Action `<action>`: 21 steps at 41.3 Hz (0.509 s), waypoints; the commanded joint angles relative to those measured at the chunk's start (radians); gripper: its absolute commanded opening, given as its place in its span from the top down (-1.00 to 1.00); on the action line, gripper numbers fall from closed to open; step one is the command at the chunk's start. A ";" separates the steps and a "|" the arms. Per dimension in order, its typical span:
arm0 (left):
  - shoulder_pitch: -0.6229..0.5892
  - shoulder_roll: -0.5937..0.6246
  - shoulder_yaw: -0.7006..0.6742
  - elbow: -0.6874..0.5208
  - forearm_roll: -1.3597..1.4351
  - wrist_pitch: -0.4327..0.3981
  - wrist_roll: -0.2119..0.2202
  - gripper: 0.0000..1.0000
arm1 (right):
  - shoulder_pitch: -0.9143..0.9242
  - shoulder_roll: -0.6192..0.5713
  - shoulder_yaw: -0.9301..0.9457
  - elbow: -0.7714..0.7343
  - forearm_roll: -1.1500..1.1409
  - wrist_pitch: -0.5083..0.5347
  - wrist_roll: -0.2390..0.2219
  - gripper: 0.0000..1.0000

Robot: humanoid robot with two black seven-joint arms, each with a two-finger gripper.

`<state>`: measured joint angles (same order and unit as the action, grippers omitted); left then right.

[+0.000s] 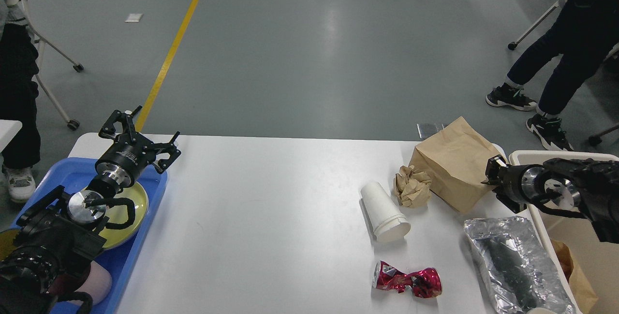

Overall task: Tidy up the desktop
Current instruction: 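Move the right gripper to the bag's top edge and grasp it, then lift the paper bag with the right gripper and drop it into the white bin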

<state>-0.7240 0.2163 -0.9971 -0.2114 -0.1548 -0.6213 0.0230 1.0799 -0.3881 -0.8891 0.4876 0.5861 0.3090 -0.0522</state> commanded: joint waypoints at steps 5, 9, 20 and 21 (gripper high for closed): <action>0.000 0.000 0.000 0.000 0.001 0.000 0.000 -1.00 | 0.069 -0.051 -0.004 -0.004 -0.008 0.013 0.002 1.00; 0.000 0.000 0.000 0.000 0.000 0.000 0.000 -1.00 | 0.172 -0.097 -0.011 -0.003 -0.035 0.071 0.000 1.00; 0.000 0.000 0.000 0.001 0.001 0.000 0.000 -1.00 | 0.704 -0.104 -0.016 0.046 -0.509 0.580 0.005 1.00; 0.000 0.000 0.000 0.001 0.000 0.002 -0.002 -1.00 | 0.745 -0.097 -0.016 0.067 -0.528 0.606 0.005 1.00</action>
<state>-0.7242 0.2164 -0.9971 -0.2109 -0.1548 -0.6213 0.0217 1.6174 -0.5092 -0.9074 0.4979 0.2208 0.7385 -0.0497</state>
